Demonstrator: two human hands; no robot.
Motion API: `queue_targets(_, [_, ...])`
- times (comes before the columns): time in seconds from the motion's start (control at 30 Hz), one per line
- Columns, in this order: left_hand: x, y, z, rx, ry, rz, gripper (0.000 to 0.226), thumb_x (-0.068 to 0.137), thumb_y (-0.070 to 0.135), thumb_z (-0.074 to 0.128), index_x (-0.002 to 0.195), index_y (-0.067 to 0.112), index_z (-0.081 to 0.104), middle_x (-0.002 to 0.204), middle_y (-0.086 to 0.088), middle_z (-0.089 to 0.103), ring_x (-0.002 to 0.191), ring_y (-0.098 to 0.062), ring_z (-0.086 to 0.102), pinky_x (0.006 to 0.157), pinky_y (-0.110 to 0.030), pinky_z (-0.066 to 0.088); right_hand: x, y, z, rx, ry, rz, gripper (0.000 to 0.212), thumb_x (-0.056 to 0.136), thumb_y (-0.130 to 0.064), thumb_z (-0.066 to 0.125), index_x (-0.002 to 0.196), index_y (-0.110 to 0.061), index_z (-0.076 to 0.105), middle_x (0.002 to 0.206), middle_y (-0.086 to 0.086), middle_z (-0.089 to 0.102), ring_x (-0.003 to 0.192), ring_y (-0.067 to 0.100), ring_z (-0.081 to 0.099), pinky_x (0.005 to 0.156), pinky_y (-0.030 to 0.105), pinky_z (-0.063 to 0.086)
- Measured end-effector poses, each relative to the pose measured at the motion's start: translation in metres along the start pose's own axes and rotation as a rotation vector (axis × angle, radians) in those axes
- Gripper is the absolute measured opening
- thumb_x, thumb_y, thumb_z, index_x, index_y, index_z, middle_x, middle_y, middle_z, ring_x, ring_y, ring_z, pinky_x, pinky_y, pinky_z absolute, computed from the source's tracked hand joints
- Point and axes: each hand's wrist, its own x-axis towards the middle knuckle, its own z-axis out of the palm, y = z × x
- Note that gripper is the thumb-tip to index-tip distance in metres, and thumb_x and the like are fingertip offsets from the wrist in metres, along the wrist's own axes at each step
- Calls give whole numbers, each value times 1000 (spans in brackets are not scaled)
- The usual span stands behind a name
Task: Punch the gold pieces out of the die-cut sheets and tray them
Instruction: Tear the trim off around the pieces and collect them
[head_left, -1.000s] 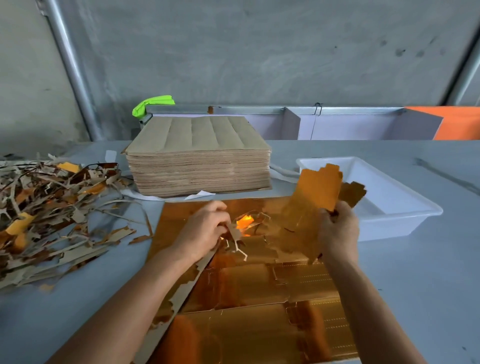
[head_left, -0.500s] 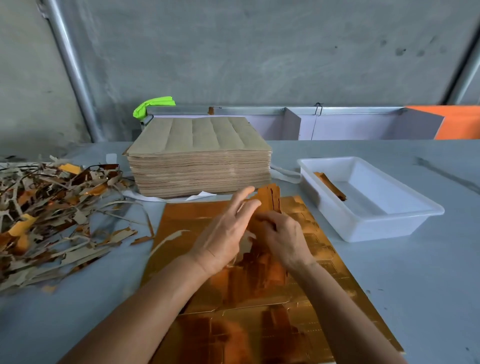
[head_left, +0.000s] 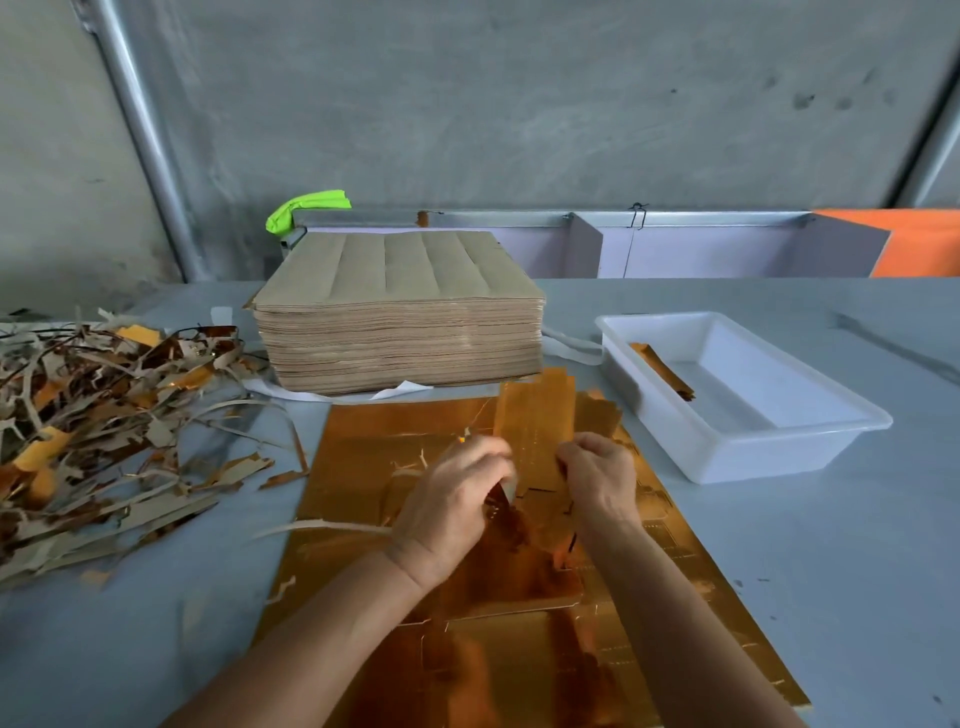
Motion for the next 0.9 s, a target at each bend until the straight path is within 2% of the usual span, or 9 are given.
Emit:
queue_targets(0.13, [-14,-24,-9,98,-17,-156,27,74,-13,67,56,5,60,66,-3,61,67,-19,60,60,-33,56,8,2,-23,1,156,-59,24,95,-17,54,73,-24,59,78,1,60,74,19,57,61,30,48])
queue_targets(0.3, [-16,-59,-22,120,28,-539,27,87,-8,54,65,7,60,72,-3,60,75,-19,60,69,-32,54,17,0,-52,-21,174,-68,21,94,-18,57,75,-18,65,77,8,63,76,25,57,72,37,48])
queue_targets(0.47, [-2,-68,-18,32,81,-724,28,92,4,49,69,14,62,70,5,60,64,-9,56,57,-20,42,19,-3,-56,148,178,17,20,92,-12,59,73,-16,65,67,5,64,55,15,59,54,27,49])
queue_targets(0.57, [1,-80,-17,-33,42,-901,35,93,21,46,63,6,57,64,-6,57,60,-16,51,55,-27,39,18,-5,-61,238,247,41,20,91,-9,60,73,-17,63,66,2,60,54,12,56,50,25,46])
queue_targets(0.63, [-4,-86,-21,39,-70,-910,47,93,43,50,57,11,49,56,-2,45,53,-15,43,52,-27,32,17,-4,-65,265,267,45,24,91,-10,61,70,-21,60,68,0,60,58,11,57,51,25,45])
queue_targets(0.7, [-12,-85,-26,125,-273,-880,54,80,69,52,75,15,56,70,4,48,62,-10,47,56,-25,36,15,-3,-66,266,267,44,24,91,-10,61,70,-21,59,68,-1,59,57,9,56,50,24,44])
queue_targets(0.77, [-21,-78,-25,168,-500,-866,87,63,84,55,118,16,51,112,-5,52,100,-18,54,77,-35,49,13,-1,-63,265,258,52,21,92,-9,59,73,-18,60,66,-2,56,55,8,53,47,22,44])
queue_targets(0.83, [-31,-64,-12,237,-679,-836,115,56,84,60,144,20,25,147,-12,30,133,-31,35,102,-48,41,12,0,-58,261,241,66,25,92,-9,59,70,-20,58,66,-3,55,55,7,51,48,22,43])
queue_targets(0.9, [-36,-50,1,303,-713,-848,111,64,77,63,147,19,19,151,-13,24,138,-32,28,104,-48,36,11,1,-53,249,213,86,27,93,-10,59,69,-23,57,68,-2,55,58,9,52,51,23,44])
